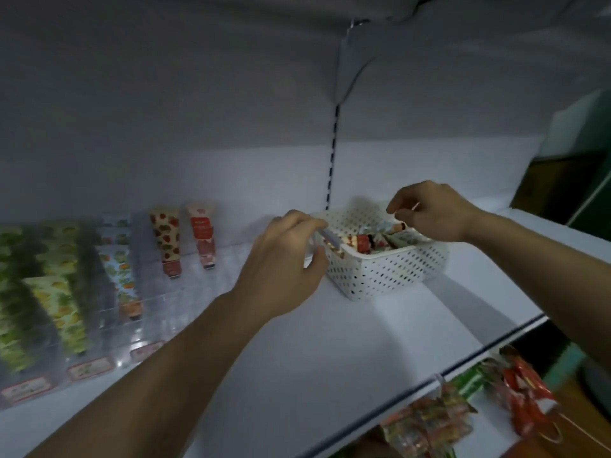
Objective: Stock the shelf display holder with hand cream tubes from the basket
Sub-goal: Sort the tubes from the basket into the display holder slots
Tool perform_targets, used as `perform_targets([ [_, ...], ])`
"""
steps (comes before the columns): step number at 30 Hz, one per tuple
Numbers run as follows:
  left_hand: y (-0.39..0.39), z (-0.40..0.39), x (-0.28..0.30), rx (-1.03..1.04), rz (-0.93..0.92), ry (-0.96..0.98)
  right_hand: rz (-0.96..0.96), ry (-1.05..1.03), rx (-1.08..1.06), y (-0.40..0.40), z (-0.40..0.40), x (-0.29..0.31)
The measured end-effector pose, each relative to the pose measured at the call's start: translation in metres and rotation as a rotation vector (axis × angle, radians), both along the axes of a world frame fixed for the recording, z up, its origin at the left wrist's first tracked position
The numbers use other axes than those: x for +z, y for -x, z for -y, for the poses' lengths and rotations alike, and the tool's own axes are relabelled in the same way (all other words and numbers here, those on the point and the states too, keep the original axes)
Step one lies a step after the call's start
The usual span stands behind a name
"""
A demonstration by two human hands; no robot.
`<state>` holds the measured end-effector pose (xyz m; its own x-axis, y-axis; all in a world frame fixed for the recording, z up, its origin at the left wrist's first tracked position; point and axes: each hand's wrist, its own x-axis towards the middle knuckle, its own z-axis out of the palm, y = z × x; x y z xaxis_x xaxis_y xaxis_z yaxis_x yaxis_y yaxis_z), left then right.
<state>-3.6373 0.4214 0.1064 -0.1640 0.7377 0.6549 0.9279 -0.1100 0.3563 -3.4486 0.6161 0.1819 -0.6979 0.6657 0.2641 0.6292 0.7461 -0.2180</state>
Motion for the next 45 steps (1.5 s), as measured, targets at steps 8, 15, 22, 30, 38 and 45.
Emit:
perform_targets([
  [8, -0.01, -0.047, -0.005, -0.134, 0.002, 0.006, 0.024, 0.081, -0.055, -0.018, -0.017, -0.026],
  [15, 0.005, -0.037, 0.016, -0.043, 0.023, 0.076, -0.096, 0.404, -0.101, -0.006, -0.016, -0.013],
  [22, 0.013, -0.027, 0.029, -0.052, 0.009, 0.236, 0.307, 0.256, 0.022, 0.032, 0.009, -0.031],
  [30, 0.005, -0.025, 0.03, 0.018, 0.116, 0.446, -0.127, 0.32, -0.001, 0.045, 0.028, -0.021],
  [38, 0.008, -0.025, 0.039, -0.162, 0.55, 0.175, -0.721, 0.771, 0.22, 0.062, 0.052, -0.001],
  [45, 0.019, -0.014, 0.045, -0.231, 0.829, 0.179, 0.332, -0.016, 0.096, 0.066, 0.025, -0.04],
])
